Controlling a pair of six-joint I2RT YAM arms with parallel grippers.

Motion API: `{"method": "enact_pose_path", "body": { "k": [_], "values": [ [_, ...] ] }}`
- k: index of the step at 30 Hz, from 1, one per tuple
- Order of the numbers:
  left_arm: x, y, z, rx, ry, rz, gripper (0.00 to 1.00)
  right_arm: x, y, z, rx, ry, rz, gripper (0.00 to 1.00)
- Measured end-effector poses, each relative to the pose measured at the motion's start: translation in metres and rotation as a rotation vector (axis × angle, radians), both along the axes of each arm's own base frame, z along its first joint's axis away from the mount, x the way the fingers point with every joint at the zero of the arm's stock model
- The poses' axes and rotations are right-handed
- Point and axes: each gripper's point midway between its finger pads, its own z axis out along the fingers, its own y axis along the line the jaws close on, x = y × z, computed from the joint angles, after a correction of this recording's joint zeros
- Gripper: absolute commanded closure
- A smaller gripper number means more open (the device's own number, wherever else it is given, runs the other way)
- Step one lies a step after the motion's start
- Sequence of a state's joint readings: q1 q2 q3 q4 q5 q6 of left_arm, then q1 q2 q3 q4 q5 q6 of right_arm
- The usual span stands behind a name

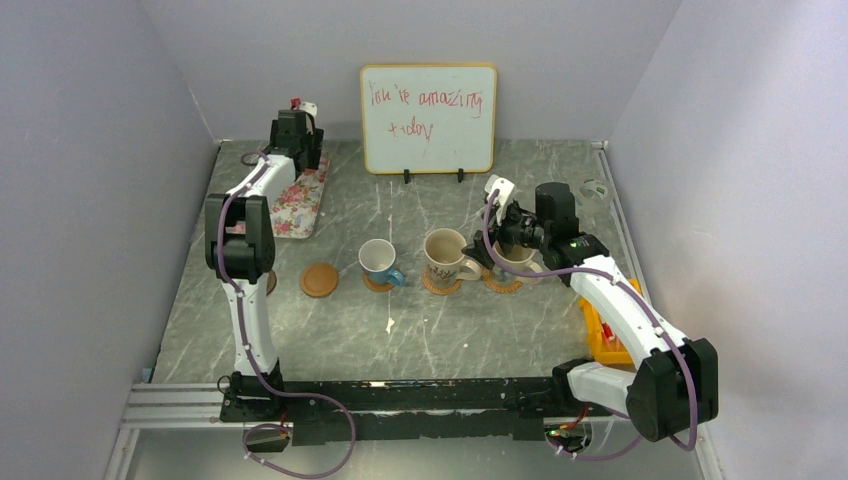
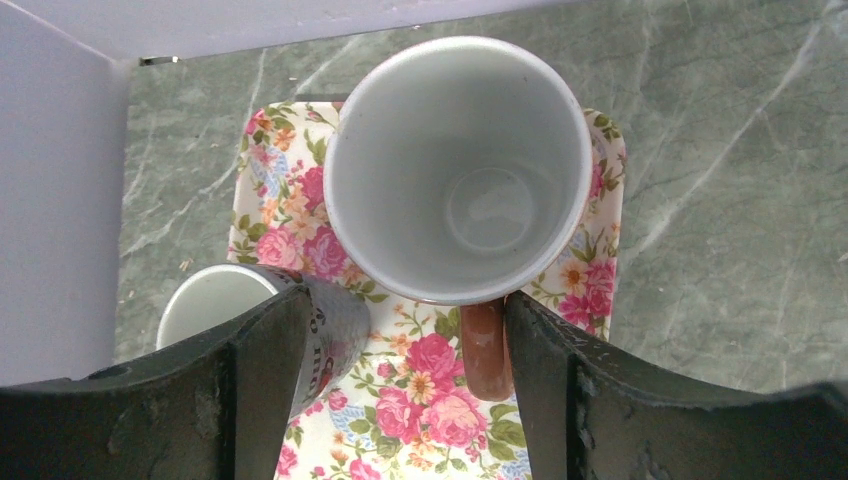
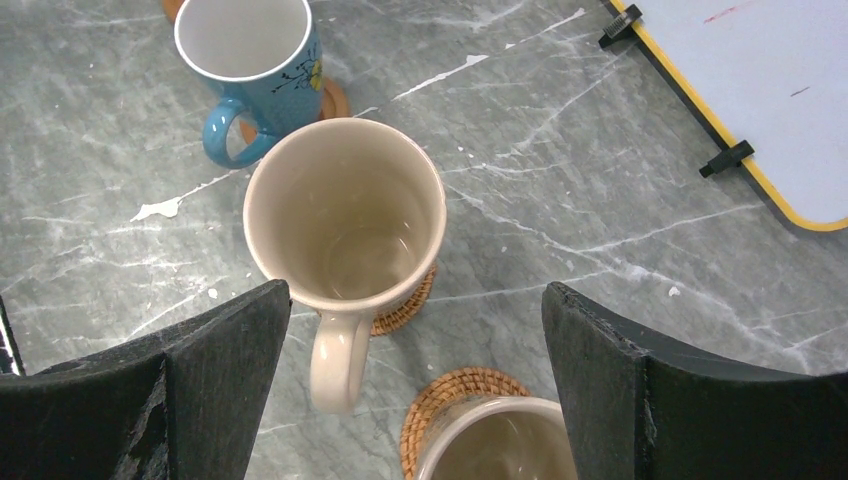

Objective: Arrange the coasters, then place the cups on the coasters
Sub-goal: Pick up the cup from the tray.

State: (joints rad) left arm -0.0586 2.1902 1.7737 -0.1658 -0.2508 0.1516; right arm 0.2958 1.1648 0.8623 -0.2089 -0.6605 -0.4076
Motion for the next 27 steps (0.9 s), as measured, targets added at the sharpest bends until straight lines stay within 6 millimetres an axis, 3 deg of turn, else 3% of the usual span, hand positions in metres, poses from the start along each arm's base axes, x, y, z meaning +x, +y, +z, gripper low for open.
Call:
{"method": "enact_pose_path", "body": {
  "k": [7, 14, 21, 27],
  "values": [
    [-0.002, -0.008, -0.008, -0.084, 0.029, -0.046, 0.34, 0.000, 0.000, 0.000, 0.000, 0.000, 0.000, 0.00],
    [-0.001, -0.022, -0.016, -0.145, 0.045, -0.094, 0.36, 0.000, 0.000, 0.000, 0.001, 0.001, 0.002, 0.00],
    [-0.002, -0.024, -0.033, -0.159, 0.075, -0.093, 0.39, 0.000, 0.000, 0.000, 0.002, 0.001, 0.003, 0.00],
    [-0.001, -0.023, -0.034, -0.162, 0.072, -0.090, 0.44, 0.000, 0.000, 0.000, 0.002, 0.001, 0.003, 0.00]
  ]
}}
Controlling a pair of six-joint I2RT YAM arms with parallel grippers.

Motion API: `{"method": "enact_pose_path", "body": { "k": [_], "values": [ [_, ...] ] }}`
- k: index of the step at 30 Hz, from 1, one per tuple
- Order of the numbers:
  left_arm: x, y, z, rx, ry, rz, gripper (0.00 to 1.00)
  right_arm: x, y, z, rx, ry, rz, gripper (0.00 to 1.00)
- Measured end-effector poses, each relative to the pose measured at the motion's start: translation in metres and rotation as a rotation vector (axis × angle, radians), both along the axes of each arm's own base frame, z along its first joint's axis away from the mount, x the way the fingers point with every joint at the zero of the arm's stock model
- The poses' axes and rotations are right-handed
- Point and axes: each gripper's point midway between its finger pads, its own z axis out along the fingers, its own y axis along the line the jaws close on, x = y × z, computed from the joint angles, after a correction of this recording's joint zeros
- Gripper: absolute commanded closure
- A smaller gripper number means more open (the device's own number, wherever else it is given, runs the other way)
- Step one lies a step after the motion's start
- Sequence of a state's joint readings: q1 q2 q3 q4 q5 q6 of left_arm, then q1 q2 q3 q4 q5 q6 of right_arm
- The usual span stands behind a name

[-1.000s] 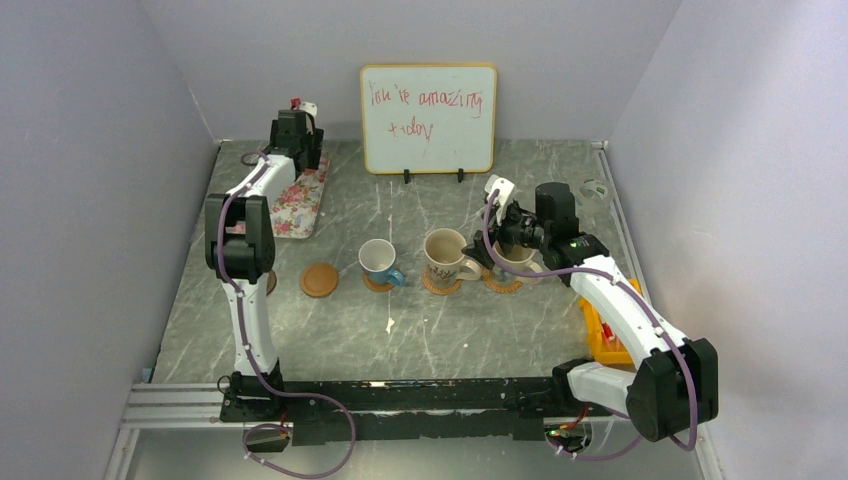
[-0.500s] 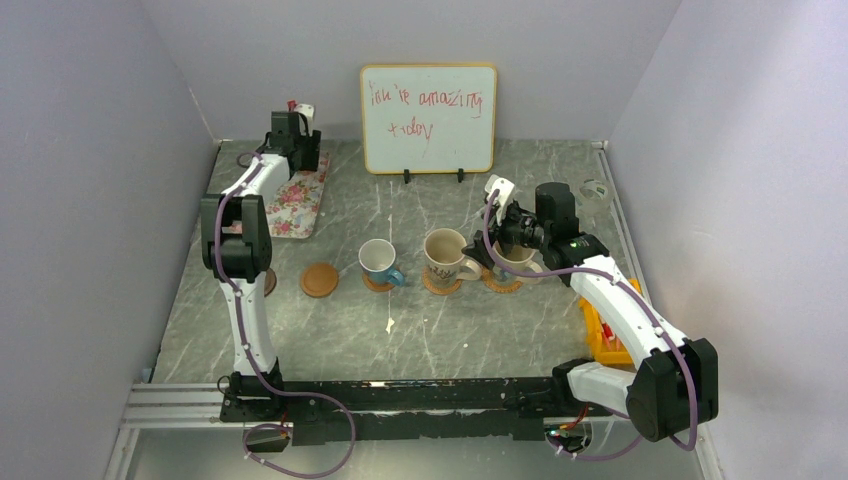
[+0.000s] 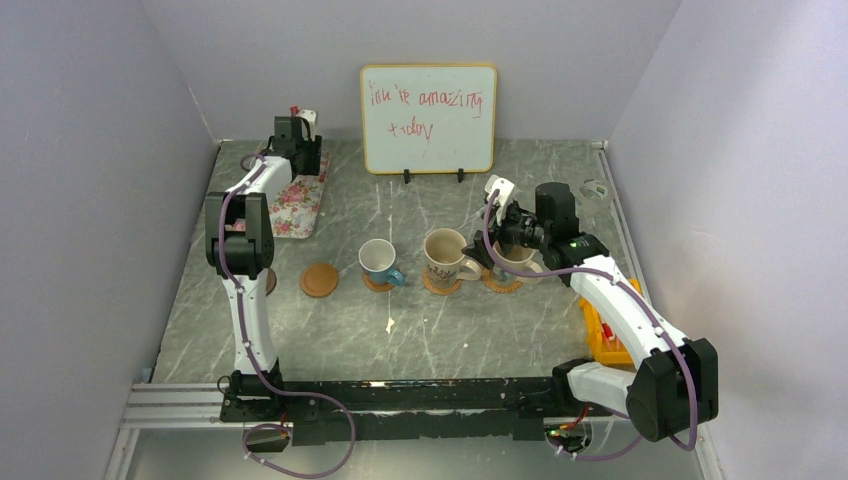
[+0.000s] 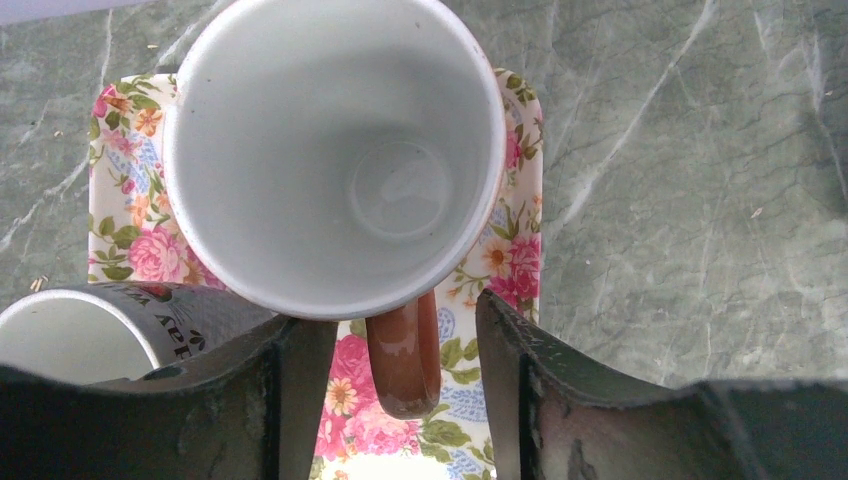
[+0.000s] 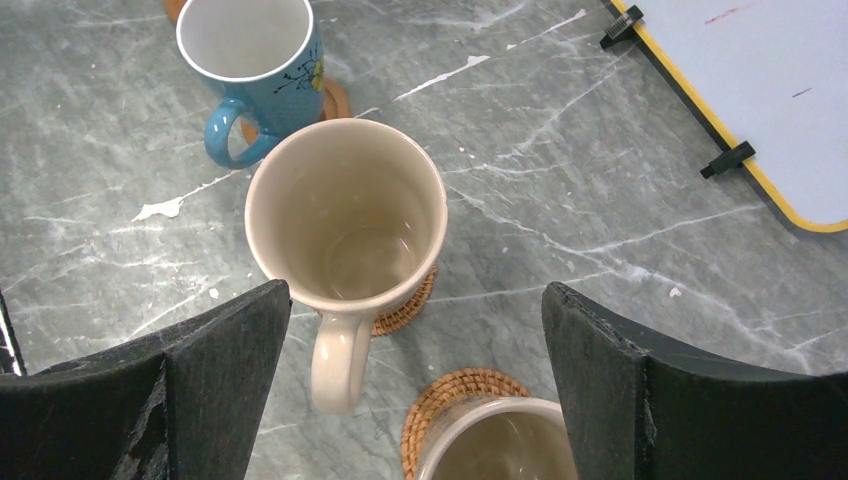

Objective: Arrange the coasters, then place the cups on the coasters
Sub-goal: Pick up the cup from the tray.

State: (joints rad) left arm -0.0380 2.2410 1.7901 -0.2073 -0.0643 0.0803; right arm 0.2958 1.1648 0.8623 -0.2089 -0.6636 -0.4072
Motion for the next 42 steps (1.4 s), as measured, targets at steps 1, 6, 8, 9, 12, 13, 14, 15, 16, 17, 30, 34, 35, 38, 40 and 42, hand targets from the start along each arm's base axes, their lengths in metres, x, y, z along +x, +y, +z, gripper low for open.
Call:
{"method": "enact_pose_path", "body": {
  "k": [1, 6, 8, 9, 12, 13, 14, 15, 16, 17, 30, 34, 35, 38, 40, 42],
  "values": [
    [0.000, 0.001, 0.000, -0.001, 0.000, 0.001, 0.44, 0.000, 0.000, 0.000, 0.000, 0.000, 0.000, 0.00],
    [0.001, 0.003, 0.001, -0.022, -0.004, 0.010, 0.46, 0.000, 0.000, 0.000, 0.000, 0.000, 0.000, 0.00],
    [0.001, 0.007, 0.001, -0.027, -0.006, 0.017, 0.49, 0.000, 0.000, 0.000, 0.000, -0.001, 0.000, 0.00],
    [0.002, 0.008, 0.002, -0.029, -0.008, 0.020, 0.50, 0.000, 0.000, 0.000, 0.000, 0.000, 0.000, 0.00],
    [0.004, 0.012, 0.004, -0.033, -0.018, 0.026, 0.53, 0.000, 0.000, 0.000, 0.000, 0.000, 0.000, 0.00],
    [0.004, 0.013, 0.004, -0.036, -0.021, 0.027, 0.53, 0.000, 0.000, 0.000, 0.000, 0.000, 0.000, 0.00],
    [0.004, 0.014, 0.004, -0.037, -0.022, 0.027, 0.54, 0.000, 0.000, 0.000, 0.000, 0.000, 0.000, 0.00],
    [0.005, 0.015, 0.005, -0.038, -0.023, 0.027, 0.55, 0.000, 0.000, 0.000, 0.000, 0.000, 0.000, 0.00],
    [0.005, 0.015, 0.005, -0.040, -0.027, 0.026, 0.56, 0.000, 0.000, 0.000, 0.000, 0.000, 0.000, 0.00],
    [0.006, 0.015, 0.006, -0.042, -0.030, 0.024, 0.57, 0.000, 0.000, 0.000, 0.000, 0.000, 0.000, 0.00],
    [0.015, 0.015, 0.014, -0.069, -0.084, -0.009, 0.78, 0.000, 0.000, 0.000, 0.000, 0.000, 0.001, 0.00],
    [0.016, 0.018, 0.014, -0.078, -0.087, -0.014, 0.94, 0.000, 0.000, 0.000, 0.000, 0.000, 0.001, 0.00],
    [0.016, 0.018, 0.014, -0.079, -0.087, -0.019, 0.95, 0.000, 0.000, 0.000, 0.000, 0.000, 0.001, 0.00],
    [0.016, 0.018, 0.015, -0.085, -0.087, -0.029, 0.95, 0.000, 0.000, 0.000, 0.000, 0.001, 0.001, 0.00],
    [0.015, 0.019, 0.014, -0.089, -0.088, -0.033, 0.95, 0.000, 0.000, 0.000, 0.000, 0.001, 0.001, 0.00],
    [0.014, 0.019, 0.014, -0.093, -0.095, -0.042, 0.95, 0.000, 0.000, 0.000, 0.000, 0.001, 0.001, 0.00]
  ]
}}
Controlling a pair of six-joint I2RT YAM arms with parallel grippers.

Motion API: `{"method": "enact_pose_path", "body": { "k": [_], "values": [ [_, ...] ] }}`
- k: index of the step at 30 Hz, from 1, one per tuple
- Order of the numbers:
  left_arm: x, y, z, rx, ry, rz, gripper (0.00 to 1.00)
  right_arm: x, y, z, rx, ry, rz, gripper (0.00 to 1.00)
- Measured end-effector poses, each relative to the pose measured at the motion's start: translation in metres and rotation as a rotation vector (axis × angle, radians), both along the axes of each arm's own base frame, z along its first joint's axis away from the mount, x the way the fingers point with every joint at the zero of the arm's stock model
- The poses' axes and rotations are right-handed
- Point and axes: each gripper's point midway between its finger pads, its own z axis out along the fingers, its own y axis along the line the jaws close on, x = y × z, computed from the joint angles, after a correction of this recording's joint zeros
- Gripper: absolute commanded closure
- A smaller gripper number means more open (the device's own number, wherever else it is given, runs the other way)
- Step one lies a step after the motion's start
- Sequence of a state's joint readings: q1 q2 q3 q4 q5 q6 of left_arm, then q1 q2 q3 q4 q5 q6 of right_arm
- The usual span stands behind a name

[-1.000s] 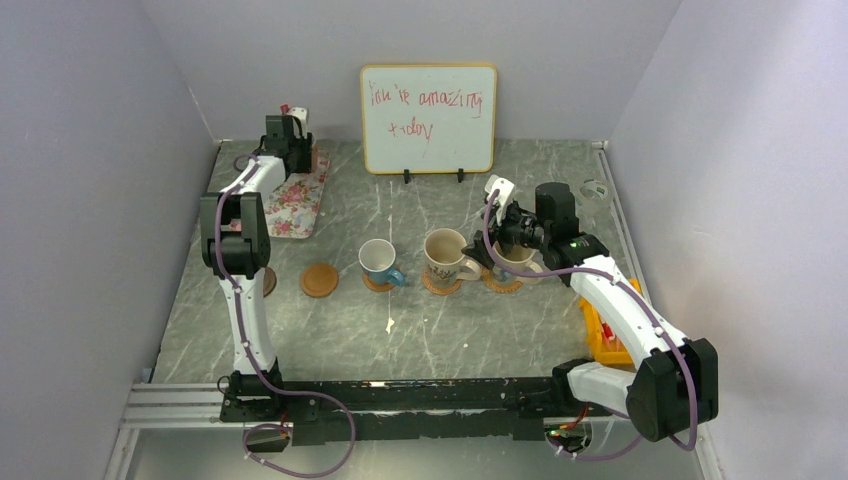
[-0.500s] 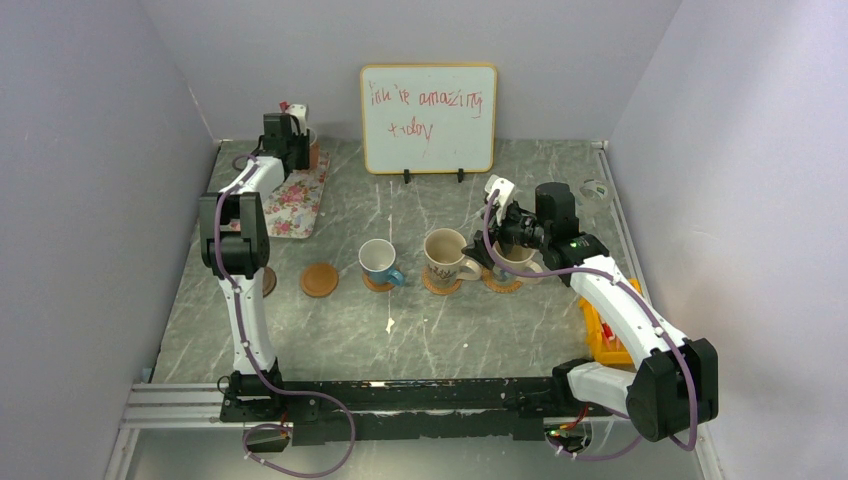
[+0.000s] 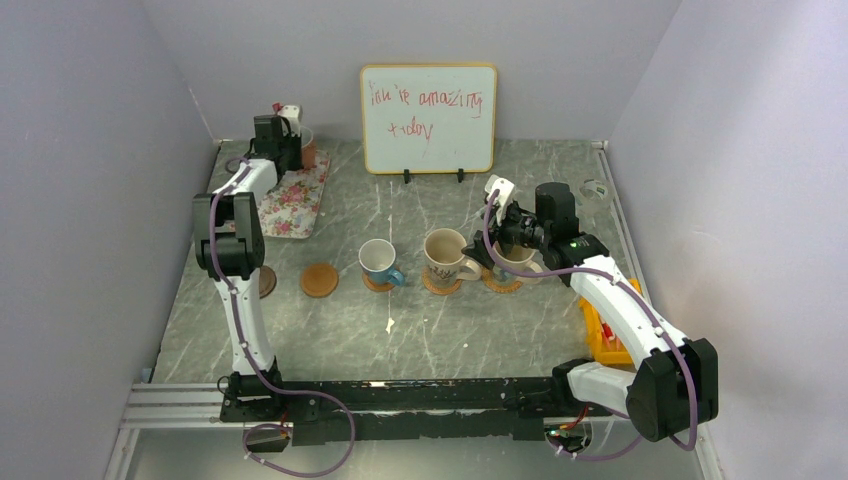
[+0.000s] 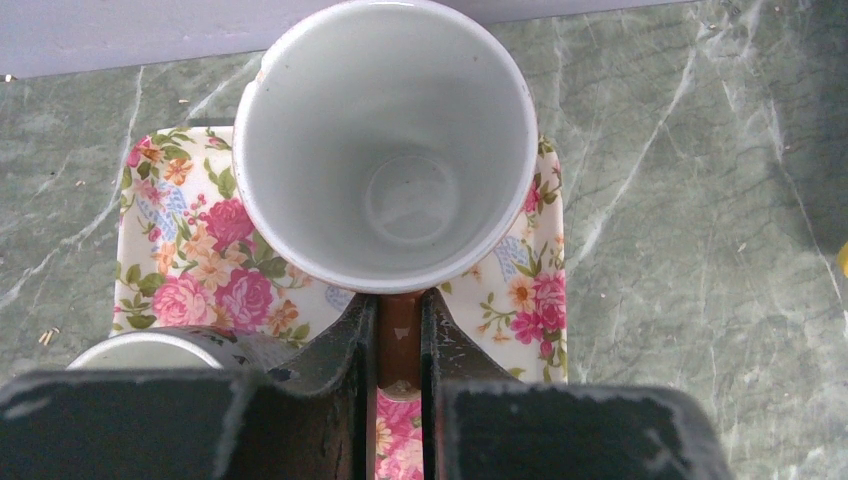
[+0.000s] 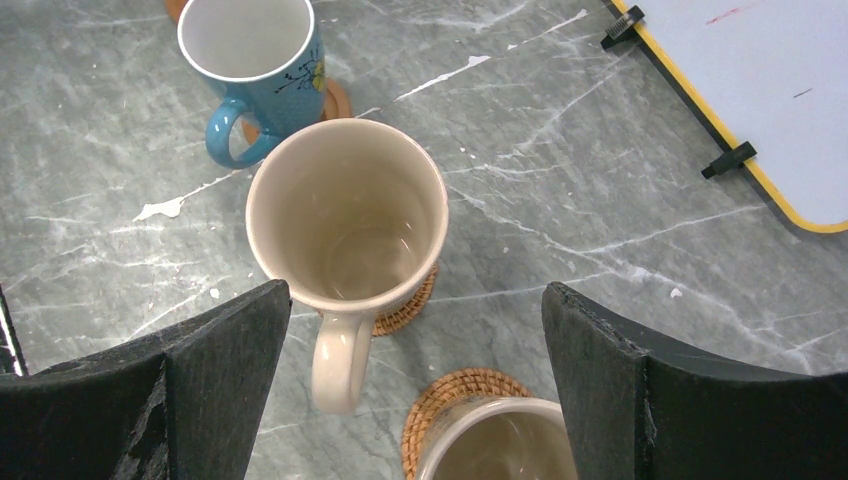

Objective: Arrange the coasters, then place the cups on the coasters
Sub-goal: Pick up the cup from the tray.

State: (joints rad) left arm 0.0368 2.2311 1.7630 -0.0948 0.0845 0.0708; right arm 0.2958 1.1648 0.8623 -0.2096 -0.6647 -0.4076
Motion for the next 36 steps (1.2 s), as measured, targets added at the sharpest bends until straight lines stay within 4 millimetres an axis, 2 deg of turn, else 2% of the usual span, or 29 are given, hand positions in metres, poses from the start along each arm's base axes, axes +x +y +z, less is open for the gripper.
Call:
{"method": "enact_pose_path", "body": {
  "k": [3, 15, 22, 26, 36],
  "values": [
    [-0.005, 0.001, 0.000, -0.005, -0.006, -0.012, 0.95, 0.000, 0.000, 0.000, 0.000, 0.000, 0.000, 0.00],
    [-0.047, 0.006, 0.010, -0.031, -0.001, -0.050, 0.95, -0.001, 0.000, 0.000, 0.002, 0.001, 0.003, 0.00],
    [-0.060, 0.005, 0.041, -0.052, -0.064, -0.087, 0.95, -0.001, 0.001, 0.000, 0.005, 0.003, 0.009, 0.00],
    [-0.074, 0.002, 0.058, -0.048, -0.098, -0.127, 0.95, -0.001, 0.001, 0.000, 0.005, 0.003, 0.009, 0.00],
    [-0.115, -0.003, 0.080, -0.045, -0.138, -0.255, 0.95, -0.002, 0.002, 0.001, 0.008, 0.004, 0.016, 0.00]
  ]
}}
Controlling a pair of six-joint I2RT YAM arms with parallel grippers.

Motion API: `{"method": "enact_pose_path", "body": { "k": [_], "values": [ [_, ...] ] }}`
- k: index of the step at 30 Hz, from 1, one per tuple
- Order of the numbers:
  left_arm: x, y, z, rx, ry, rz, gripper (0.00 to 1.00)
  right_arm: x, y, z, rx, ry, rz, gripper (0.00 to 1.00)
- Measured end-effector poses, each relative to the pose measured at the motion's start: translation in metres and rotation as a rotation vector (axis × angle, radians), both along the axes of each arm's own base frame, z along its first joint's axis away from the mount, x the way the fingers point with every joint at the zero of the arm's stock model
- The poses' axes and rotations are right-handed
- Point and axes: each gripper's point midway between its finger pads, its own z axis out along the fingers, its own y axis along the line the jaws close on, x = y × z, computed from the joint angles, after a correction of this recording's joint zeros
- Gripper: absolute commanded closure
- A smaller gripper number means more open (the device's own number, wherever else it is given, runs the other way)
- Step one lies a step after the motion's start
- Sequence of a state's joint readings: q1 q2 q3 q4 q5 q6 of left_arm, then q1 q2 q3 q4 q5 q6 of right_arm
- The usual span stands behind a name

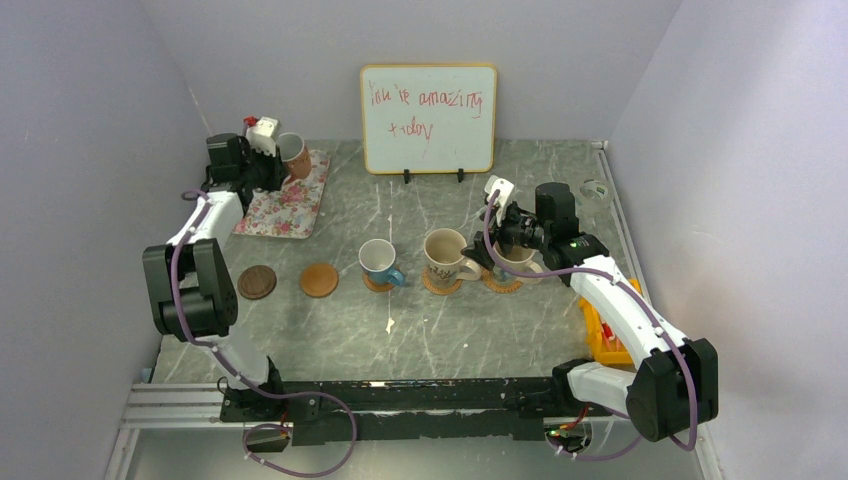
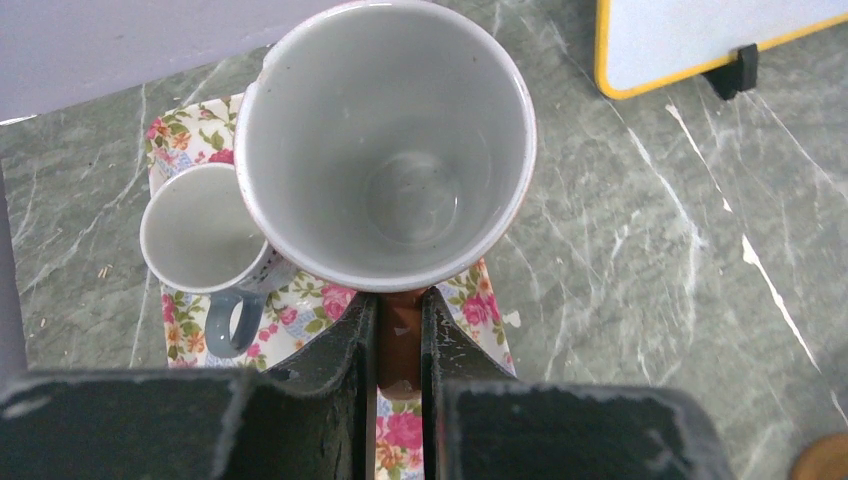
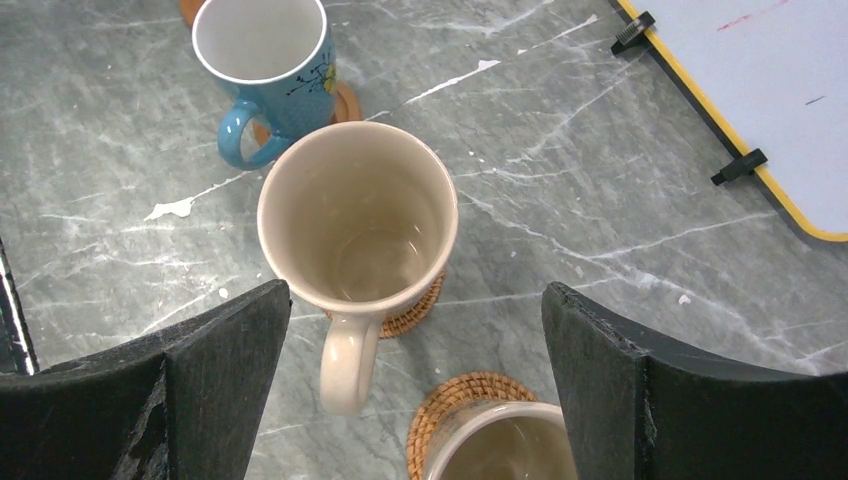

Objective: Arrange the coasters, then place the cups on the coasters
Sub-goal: Pick up the cup from the tray, then place the cup on the coaster.

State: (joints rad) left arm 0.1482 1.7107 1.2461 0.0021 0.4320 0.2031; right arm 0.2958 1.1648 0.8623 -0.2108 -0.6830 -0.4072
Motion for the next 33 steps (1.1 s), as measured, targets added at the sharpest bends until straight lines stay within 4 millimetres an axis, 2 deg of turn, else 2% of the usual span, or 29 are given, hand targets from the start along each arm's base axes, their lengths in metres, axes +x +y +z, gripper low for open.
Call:
{"method": "enact_pose_path", "body": {
  "k": [3, 13, 17, 21, 28, 33],
  "values": [
    [-0.016, -0.002, 0.003, 0.001, 0.006, -0.031, 0.95, -0.001, 0.001, 0.000, 0.002, 0.001, 0.004, 0.00],
    [-0.090, -0.020, 0.012, 0.058, 0.023, -0.143, 0.95, -0.005, 0.003, 0.000, 0.014, 0.019, 0.019, 0.00],
    [-0.116, -0.022, 0.009, 0.080, 0.038, -0.148, 0.95, -0.007, 0.004, 0.000, 0.019, 0.027, 0.027, 0.00],
    [-0.140, -0.023, -0.004, 0.085, 0.070, -0.139, 0.95, -0.009, 0.005, 0.000, 0.023, 0.036, 0.034, 0.00],
    [-0.158, -0.023, -0.031, 0.095, 0.134, -0.145, 0.95, -0.011, 0.005, -0.001, 0.028, 0.044, 0.041, 0.00],
    [-0.165, -0.024, -0.042, 0.097, 0.161, -0.152, 0.95, -0.012, 0.006, 0.000, 0.030, 0.045, 0.044, 0.00]
  ]
}}
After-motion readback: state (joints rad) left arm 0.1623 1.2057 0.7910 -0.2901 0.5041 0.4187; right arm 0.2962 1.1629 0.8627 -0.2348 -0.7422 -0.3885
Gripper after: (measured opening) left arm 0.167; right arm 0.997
